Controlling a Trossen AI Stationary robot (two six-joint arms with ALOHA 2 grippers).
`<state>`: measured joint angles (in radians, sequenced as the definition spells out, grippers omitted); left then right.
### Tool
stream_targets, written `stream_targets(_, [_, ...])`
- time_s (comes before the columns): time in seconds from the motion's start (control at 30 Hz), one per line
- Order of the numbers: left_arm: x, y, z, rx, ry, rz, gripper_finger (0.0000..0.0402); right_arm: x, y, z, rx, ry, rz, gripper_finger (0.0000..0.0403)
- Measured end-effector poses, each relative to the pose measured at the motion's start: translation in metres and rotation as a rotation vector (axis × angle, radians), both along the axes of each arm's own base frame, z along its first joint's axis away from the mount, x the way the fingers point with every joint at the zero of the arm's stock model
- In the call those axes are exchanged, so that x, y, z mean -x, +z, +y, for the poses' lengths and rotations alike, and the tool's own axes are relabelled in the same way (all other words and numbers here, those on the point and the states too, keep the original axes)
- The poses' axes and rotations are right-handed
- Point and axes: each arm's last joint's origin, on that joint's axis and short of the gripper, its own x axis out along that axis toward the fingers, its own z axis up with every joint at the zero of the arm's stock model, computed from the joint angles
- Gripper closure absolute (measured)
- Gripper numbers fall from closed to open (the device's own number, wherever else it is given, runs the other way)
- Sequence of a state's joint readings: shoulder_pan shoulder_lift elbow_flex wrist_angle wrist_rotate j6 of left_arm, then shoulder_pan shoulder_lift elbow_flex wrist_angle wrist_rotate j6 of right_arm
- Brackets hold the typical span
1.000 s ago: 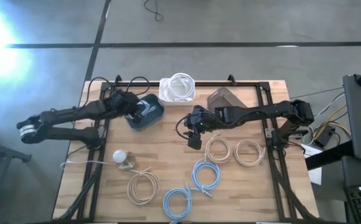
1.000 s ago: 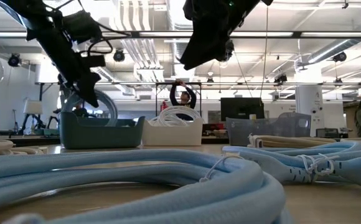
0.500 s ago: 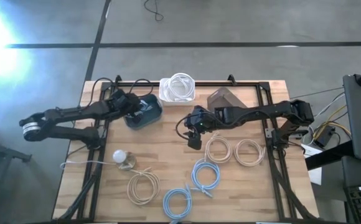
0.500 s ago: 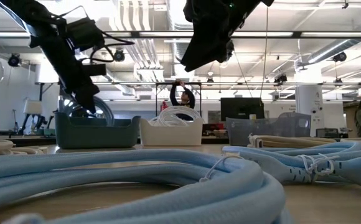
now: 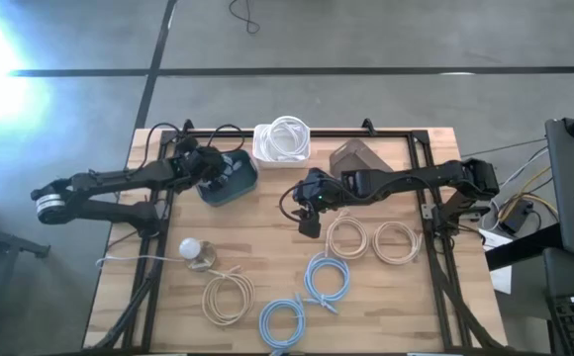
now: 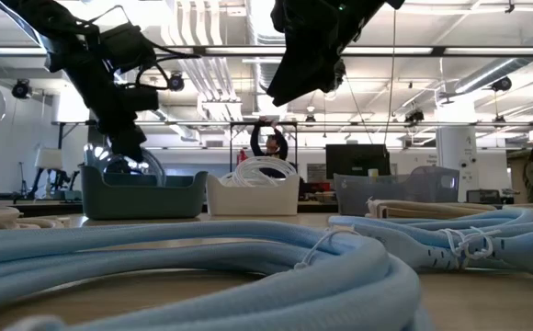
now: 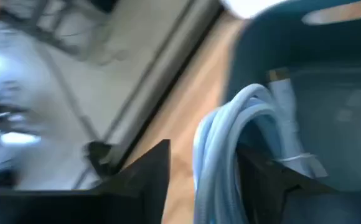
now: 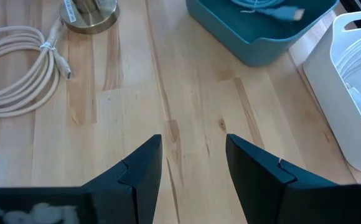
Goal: Sort HDMI cables
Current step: Put the top left blue HDMI cable into the blue bin, then put the top blue HDMI cable into the blue bin
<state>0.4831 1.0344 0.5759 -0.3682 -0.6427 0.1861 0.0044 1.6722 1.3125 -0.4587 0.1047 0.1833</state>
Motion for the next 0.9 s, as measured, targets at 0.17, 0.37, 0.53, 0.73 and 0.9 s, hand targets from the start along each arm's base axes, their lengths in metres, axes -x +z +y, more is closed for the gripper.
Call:
stream_targets(0.17, [0.001, 0.005, 0.001, -0.052, 0.030, 0.037, 0.0204, 0.000, 0.000, 0.000, -0.001, 0.001, 0.000, 0.0229])
stream_targets(0.37, [-0.001, 0.009, 0.002, -0.053, 0.027, 0.023, 0.0200, 0.001, -0.003, 0.002, -0.036, 0.029, 0.008, 0.0229])
stream_targets(0.53, [-0.003, 0.008, 0.000, 0.016, -0.044, -0.024, 0.0200, 0.004, -0.013, 0.012, -0.137, 0.076, 0.041, 0.0229])
stream_targets(0.73, [-0.004, 0.007, -0.001, 0.058, -0.083, -0.053, 0.0200, 0.016, -0.039, 0.032, -0.178, 0.142, 0.129, 0.0229])
stream_targets(0.9, [-0.003, 0.011, 0.001, -0.006, -0.018, -0.028, 0.0200, 0.030, -0.065, 0.049, -0.267, 0.117, 0.192, 0.0229])
